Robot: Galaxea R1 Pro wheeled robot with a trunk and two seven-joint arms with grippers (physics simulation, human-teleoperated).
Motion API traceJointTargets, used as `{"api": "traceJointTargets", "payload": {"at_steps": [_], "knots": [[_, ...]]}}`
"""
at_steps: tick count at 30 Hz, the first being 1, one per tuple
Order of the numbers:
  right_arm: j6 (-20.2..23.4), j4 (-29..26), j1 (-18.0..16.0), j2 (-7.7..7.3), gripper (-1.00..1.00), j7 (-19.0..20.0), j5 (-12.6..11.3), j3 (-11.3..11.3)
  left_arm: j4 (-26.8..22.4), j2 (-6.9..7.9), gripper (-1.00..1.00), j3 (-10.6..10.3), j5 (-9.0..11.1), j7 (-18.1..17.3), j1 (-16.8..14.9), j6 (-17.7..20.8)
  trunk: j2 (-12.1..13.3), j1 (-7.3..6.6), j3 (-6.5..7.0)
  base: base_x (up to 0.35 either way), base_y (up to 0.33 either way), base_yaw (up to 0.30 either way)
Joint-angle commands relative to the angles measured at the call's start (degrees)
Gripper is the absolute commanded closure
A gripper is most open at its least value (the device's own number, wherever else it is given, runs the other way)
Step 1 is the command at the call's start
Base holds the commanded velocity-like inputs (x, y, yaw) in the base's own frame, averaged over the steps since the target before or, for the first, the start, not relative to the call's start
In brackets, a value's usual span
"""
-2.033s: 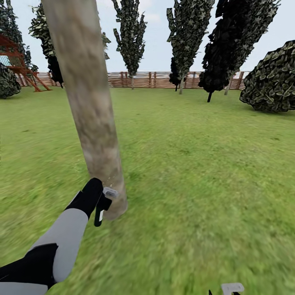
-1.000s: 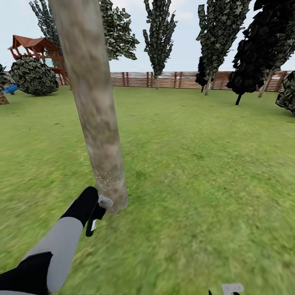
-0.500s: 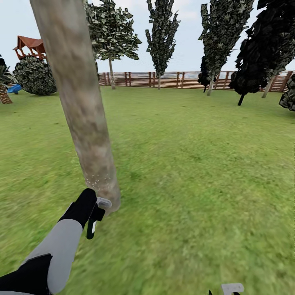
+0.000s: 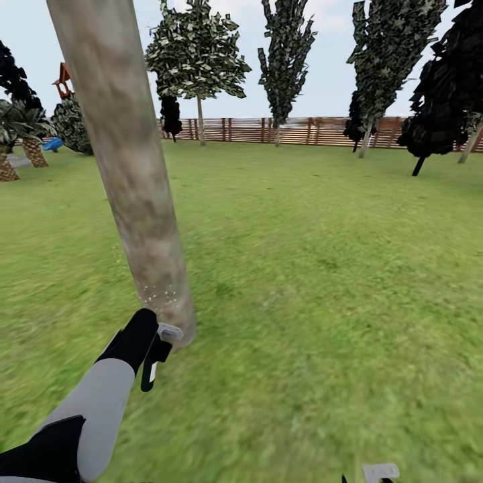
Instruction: In the garden, pick up the pesticide atomizer on the floor and spray pesticide onto both trees until each tree trunk is fully covered.
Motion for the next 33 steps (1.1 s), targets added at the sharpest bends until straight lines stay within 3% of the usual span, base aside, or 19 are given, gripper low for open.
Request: {"api": "traceJointTargets", "payload": {"at_steps": [1,11,15,18,20,26,33], "knots": [[-0.20,0.12,-0.02,-0.01,-1.00,-0.29,0.59,-0.32,0.11,-0.07,1.00,0.30,-0.73,-0.46,-0.06,0.05,-0.02,0.00,-0.06,0.090,-0.275,0.277],[-0.20,0.08,-0.04,-0.01,-1.00,-0.29,0.53,-0.32,0.77,-0.12,1.00,-0.03,-0.91,1.61,0.04,0.02,-0.02,0.00,-0.06,0.089,-0.275,0.263],[-0.28,-0.07,-0.01,-0.14,-1.00,-0.29,0.53,-0.40,0.78,0.18,1.00,0.23,-1.09,1.61,1.48,0.02,-0.02,0.00,-0.06,0.079,-0.275,0.042],[-0.21,-0.05,-0.02,-0.18,-1.00,-0.23,0.60,-0.33,0.68,0.39,1.00,0.35,-0.79,1.62,5.30,-0.04,-0.02,0.00,-0.06,0.086,-0.265,0.003],[-0.20,-0.02,-0.01,-0.18,-1.00,-0.23,0.61,-0.33,0.19,0.39,1.00,0.38,-0.69,1.65,6.14,-0.06,-0.02,0.00,-0.06,0.105,-0.256,0.001],[-0.20,-0.01,0.00,-0.19,-1.00,-0.22,0.62,-0.32,-0.34,-0.06,1.00,0.54,-0.54,5.22,6.36,-0.06,-0.02,0.00,-0.06,0.088,-0.264,0.000],[-0.20,-0.01,0.01,-0.19,-1.00,-0.24,0.62,-0.32,-2.12,-0.19,1.00,1.02,-0.47,5.83,6.41,-0.06,-0.02,0.00,-0.06,0.084,-0.267,0.000]]}}
